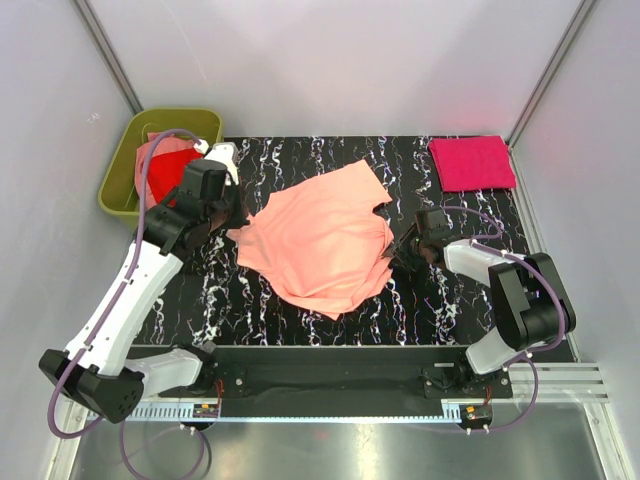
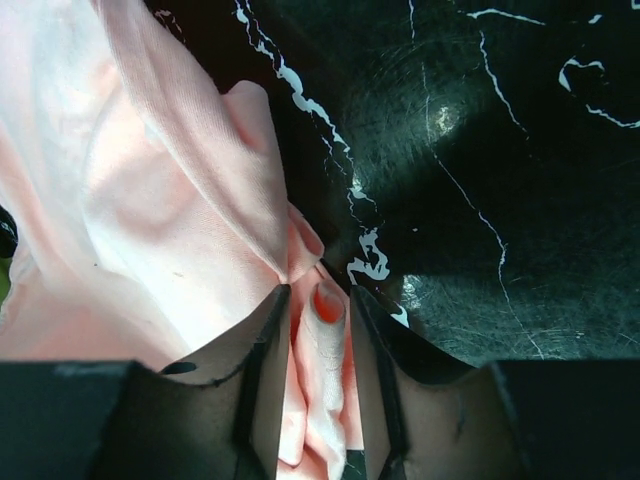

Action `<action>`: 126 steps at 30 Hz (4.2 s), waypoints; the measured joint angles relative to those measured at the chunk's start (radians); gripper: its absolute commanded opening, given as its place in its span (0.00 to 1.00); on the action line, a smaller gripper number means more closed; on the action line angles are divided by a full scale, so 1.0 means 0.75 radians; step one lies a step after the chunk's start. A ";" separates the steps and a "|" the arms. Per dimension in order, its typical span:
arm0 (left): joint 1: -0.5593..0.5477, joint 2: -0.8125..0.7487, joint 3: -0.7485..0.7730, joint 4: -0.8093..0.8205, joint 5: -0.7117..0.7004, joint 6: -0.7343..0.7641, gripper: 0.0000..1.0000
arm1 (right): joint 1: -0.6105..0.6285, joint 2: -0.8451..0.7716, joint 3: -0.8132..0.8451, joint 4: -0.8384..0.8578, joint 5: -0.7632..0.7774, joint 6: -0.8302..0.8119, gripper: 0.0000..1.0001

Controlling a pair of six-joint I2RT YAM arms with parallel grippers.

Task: Fold and stack the t-shirts
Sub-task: Flatten the tshirt out

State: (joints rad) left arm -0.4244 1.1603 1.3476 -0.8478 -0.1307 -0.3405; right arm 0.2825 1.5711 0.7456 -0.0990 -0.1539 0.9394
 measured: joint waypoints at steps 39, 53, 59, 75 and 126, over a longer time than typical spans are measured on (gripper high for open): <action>0.001 -0.032 0.931 -0.005 -0.026 -0.349 0.00 | 0.005 -0.866 1.243 -0.841 0.618 -0.359 0.00; 0.001 -0.275 0.874 -0.086 0.154 -0.523 0.00 | 0.005 -1.148 1.460 -1.251 0.786 -0.385 0.00; 0.001 -0.032 0.901 -0.149 0.168 -0.464 0.00 | 0.005 -1.021 1.303 -1.222 0.783 -0.431 0.00; 0.208 0.494 1.223 0.009 -0.028 -0.408 0.00 | -0.030 -0.208 1.751 -0.961 0.774 -0.592 0.00; 0.213 0.964 0.466 0.643 0.089 -0.156 0.00 | -0.380 0.082 0.745 -0.211 0.631 -0.673 0.00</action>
State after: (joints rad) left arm -0.2649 1.8835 1.6970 -0.3653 -0.0639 -0.4572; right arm -0.0029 1.6329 1.3045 -0.2569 0.3191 0.4347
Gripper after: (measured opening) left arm 0.005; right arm 0.012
